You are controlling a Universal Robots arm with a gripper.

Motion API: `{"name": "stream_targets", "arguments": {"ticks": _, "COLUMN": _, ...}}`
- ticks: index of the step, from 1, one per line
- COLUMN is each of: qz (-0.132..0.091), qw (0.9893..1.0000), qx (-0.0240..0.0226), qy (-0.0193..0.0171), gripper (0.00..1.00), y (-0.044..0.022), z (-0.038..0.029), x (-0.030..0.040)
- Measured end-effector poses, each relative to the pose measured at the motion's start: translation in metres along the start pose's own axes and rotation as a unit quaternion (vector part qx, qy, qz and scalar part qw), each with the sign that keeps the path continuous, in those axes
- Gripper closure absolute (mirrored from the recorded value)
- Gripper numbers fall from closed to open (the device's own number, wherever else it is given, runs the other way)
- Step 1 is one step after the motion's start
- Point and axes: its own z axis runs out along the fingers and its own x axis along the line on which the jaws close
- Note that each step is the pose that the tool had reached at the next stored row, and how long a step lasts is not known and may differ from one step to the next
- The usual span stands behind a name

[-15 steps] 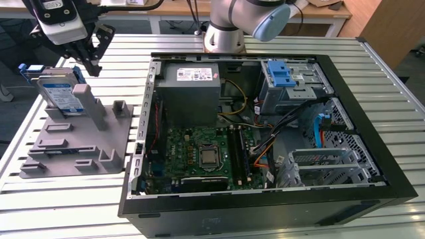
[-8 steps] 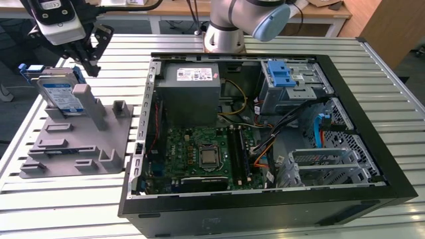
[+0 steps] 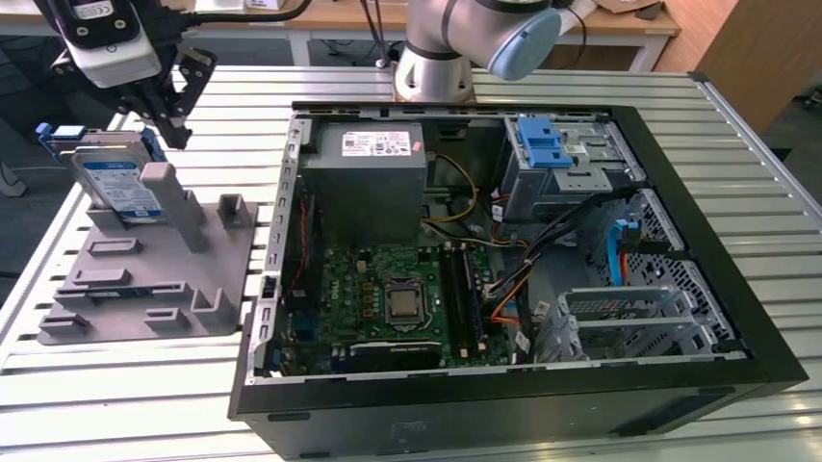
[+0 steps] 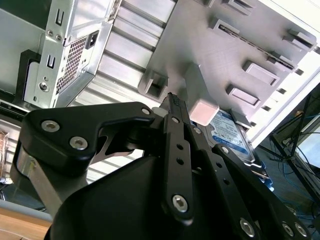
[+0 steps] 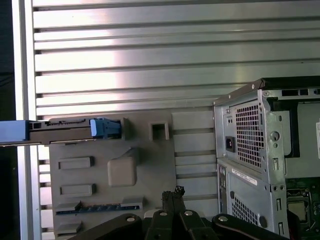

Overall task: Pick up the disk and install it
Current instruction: 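Reach for the disk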

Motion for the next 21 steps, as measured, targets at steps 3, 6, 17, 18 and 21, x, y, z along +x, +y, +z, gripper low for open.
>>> {"name": "stream_targets", "arguments": {"ticks": 3, "qz": 0.0, "qw": 1.0, "qx": 0.0, "qy": 0.0, "gripper": 0.89, "y": -0.0001, "z": 0.0001, "x": 0.0011}}
{"name": "stream_targets", "arguments": {"ticks": 6, "qz": 0.0, "qw": 1.0, "qx": 0.0, "qy": 0.0, "gripper": 0.89, "y": -0.0002, "z": 0.0003, "x": 0.0023}}
{"name": "stream_targets", "arguments": {"ticks": 17, "qz": 0.0, "qw": 1.0, "qx": 0.0, "qy": 0.0, "gripper": 0.89, "y": -0.0005, "z": 0.0009, "x": 0.0065}}
{"name": "stream_targets", "arguments": {"ticks": 18, "qz": 0.0, "qw": 1.0, "qx": 0.0, "qy": 0.0, "gripper": 0.89, "y": -0.0006, "z": 0.0009, "x": 0.0069}}
{"name": "stream_targets", "arguments": {"ticks": 21, "qz": 0.0, "qw": 1.0, "qx": 0.0, "qy": 0.0, "gripper": 0.89, "y": -0.0007, "z": 0.0011, "x": 0.008}}
